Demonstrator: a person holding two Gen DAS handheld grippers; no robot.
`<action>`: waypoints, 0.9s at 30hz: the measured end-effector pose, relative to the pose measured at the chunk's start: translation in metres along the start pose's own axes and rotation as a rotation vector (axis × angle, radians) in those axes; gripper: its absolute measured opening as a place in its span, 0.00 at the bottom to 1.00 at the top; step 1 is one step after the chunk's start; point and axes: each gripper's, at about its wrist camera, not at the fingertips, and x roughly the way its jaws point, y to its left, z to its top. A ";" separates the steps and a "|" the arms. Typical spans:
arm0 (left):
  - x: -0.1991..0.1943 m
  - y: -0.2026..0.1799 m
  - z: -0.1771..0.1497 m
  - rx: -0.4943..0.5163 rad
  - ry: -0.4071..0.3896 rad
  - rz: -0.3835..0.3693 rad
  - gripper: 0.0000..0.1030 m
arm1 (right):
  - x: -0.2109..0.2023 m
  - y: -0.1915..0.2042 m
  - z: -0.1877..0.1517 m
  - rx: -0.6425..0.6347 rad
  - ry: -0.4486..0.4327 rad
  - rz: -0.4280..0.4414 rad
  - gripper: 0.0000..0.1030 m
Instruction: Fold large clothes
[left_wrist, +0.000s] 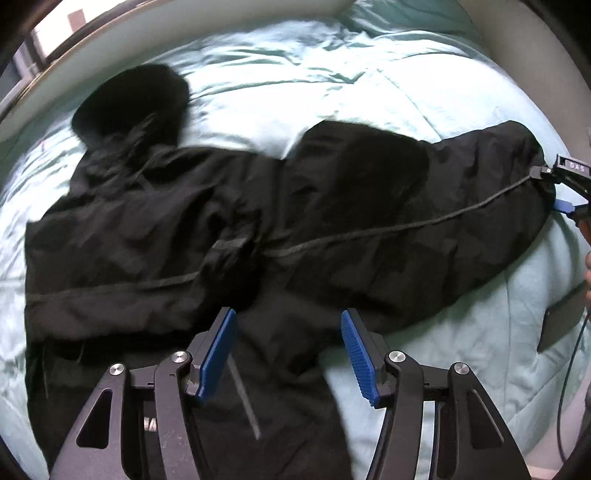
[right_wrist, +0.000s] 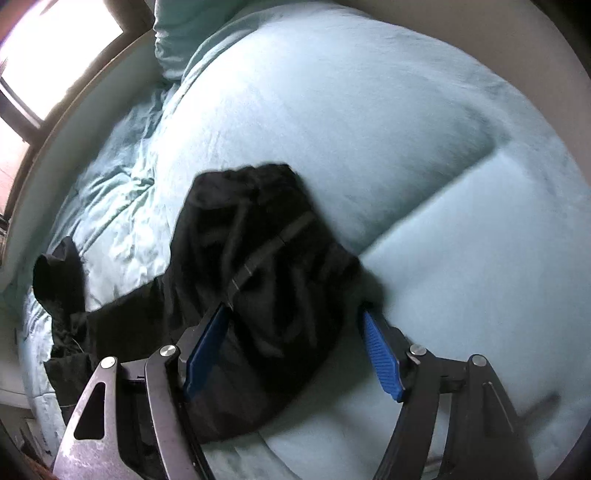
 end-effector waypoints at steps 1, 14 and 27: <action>0.003 -0.004 0.006 0.013 -0.003 0.001 0.59 | 0.005 -0.001 0.004 0.013 0.003 0.015 0.74; 0.116 -0.059 0.064 0.116 0.175 -0.109 0.59 | -0.045 -0.003 -0.019 -0.024 -0.152 -0.063 0.23; 0.067 -0.006 0.056 0.074 0.062 -0.182 0.61 | -0.045 0.065 -0.041 -0.205 -0.104 -0.121 0.23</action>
